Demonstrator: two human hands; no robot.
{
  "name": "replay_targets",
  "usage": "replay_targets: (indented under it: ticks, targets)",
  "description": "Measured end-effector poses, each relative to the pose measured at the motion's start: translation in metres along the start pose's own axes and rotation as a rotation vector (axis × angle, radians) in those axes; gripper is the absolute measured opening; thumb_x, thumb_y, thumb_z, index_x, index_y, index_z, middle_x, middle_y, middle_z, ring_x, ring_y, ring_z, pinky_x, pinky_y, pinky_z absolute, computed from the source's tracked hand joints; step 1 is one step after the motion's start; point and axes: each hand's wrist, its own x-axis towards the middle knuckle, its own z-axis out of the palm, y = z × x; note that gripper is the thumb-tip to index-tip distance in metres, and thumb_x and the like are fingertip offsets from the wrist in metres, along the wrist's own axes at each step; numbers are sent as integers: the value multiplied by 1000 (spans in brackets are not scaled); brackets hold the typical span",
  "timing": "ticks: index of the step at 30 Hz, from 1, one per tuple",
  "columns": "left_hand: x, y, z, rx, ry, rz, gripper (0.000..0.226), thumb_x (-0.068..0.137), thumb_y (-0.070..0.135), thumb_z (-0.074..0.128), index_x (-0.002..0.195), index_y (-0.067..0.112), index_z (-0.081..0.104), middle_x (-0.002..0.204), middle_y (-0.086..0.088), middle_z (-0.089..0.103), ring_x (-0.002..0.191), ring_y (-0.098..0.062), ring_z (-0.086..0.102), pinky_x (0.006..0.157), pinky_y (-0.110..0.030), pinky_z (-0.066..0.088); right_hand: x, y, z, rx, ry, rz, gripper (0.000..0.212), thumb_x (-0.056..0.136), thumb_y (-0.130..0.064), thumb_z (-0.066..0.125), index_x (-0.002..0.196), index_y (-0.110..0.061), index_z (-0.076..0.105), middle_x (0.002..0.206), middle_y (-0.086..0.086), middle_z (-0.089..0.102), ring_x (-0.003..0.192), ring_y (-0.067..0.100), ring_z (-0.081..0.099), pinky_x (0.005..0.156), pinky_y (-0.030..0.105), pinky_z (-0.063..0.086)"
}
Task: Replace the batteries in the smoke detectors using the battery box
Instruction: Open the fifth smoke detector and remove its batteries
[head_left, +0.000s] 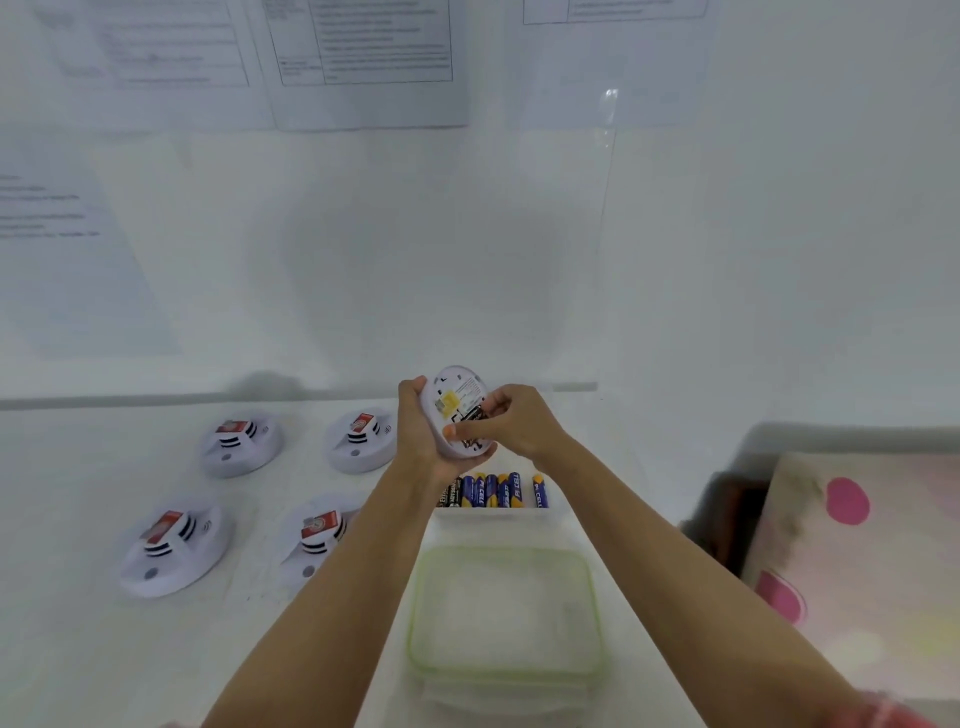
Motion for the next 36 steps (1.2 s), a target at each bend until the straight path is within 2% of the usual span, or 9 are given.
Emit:
replay_targets:
  ticks: [3,6,11,19,24,28,30,33,36]
  targets:
    - [2,2,0,16,-2,10,48,82,53,35,91,12,58,88,-11,58,84,-23,54,77,-35,44,2,-1,0,11,-2,-2,39,56,-22,87,65,-15,49,62,-5,52,61,11,54,58,25,41]
    - [3,2,-1,7,-15,13,48,83,53,34,90,12,58,87,-11,58,83,-23,54,78,-35,43,3,0,2,11,10,0,43,54,-23,88,71,-13,50,66,-4,51,64,11,52,60,27,41]
    - [4,5,-2,-6,-43,20,46,83,51,36,93,12,58,91,-12,58,86,-24,53,78,-38,43,5,-1,-5,-28,1,-36,36,60,-18,85,73,-15,53,80,2,58,76,15,56,75,34,51]
    - [7,5,-3,-7,-47,6,46,83,51,35,93,13,59,93,-12,59,86,-25,53,79,-39,43,3,-5,-8,-192,43,-128,36,65,-21,83,90,-2,65,80,1,62,66,5,54,63,21,47]
    - [7,3,1,22,-35,-11,46,84,51,35,93,13,59,94,-12,58,87,-24,54,81,-39,43,-2,-7,-4,-324,76,-188,31,69,-18,76,87,5,66,87,16,67,73,14,55,69,38,52]
    - [7,3,6,48,-7,7,43,86,49,35,88,14,59,85,-10,60,81,-23,54,75,-39,44,-5,-7,1,-397,107,-230,27,71,-20,69,81,4,63,69,13,59,58,12,45,52,28,38]
    - [7,4,7,43,16,11,42,86,49,36,87,14,59,84,-10,60,80,-23,55,72,-38,45,-5,-6,3,-433,113,-258,26,74,-22,66,80,3,63,69,13,61,57,16,46,50,26,34]
    - [7,6,8,13,19,-1,43,86,50,35,90,13,57,87,-11,58,82,-24,54,73,-37,45,-7,-6,1,-403,101,-304,24,77,-17,60,89,1,69,83,18,68,76,30,60,61,36,48]
    - [7,9,9,-7,10,-13,44,84,50,33,89,12,55,85,-10,53,80,-24,51,76,-36,43,-11,-6,-5,-367,56,-334,25,81,-10,54,98,-8,72,95,12,70,89,27,62,78,43,51]
